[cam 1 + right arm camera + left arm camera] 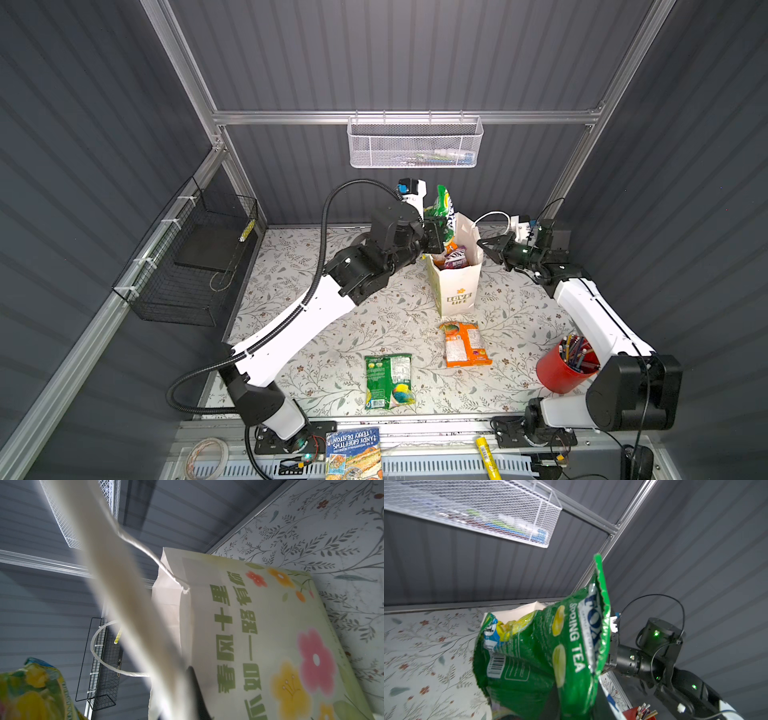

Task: Place the snacks into the paper bag
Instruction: 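Lift the green bag and carry it over the paper bag opening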

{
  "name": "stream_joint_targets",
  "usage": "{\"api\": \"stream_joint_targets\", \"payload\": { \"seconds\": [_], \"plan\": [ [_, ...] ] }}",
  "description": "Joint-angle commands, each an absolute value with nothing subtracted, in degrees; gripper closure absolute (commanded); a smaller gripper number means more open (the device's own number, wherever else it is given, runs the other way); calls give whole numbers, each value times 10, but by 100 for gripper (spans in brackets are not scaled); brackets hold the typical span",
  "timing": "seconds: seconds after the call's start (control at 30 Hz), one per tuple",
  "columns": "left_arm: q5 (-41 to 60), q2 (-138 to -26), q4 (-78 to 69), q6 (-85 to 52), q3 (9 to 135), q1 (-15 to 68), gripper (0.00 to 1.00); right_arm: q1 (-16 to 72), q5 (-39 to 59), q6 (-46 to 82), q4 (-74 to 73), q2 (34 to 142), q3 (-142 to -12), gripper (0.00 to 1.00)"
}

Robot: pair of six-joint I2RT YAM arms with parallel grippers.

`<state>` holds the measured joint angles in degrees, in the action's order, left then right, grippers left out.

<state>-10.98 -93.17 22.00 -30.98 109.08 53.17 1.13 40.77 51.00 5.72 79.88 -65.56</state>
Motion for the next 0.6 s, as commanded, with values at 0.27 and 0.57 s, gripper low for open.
{"api": "stream_joint_targets", "payload": {
  "seconds": [0.27,0.57],
  "plan": [
    [-98,-1139,282,-253,1329,536,89,12,435,511,6,773,-665,100],
    [-159,-1216,327,-235,1398,535,88,12,434,511,5,774,-666,100]
  ]
}}
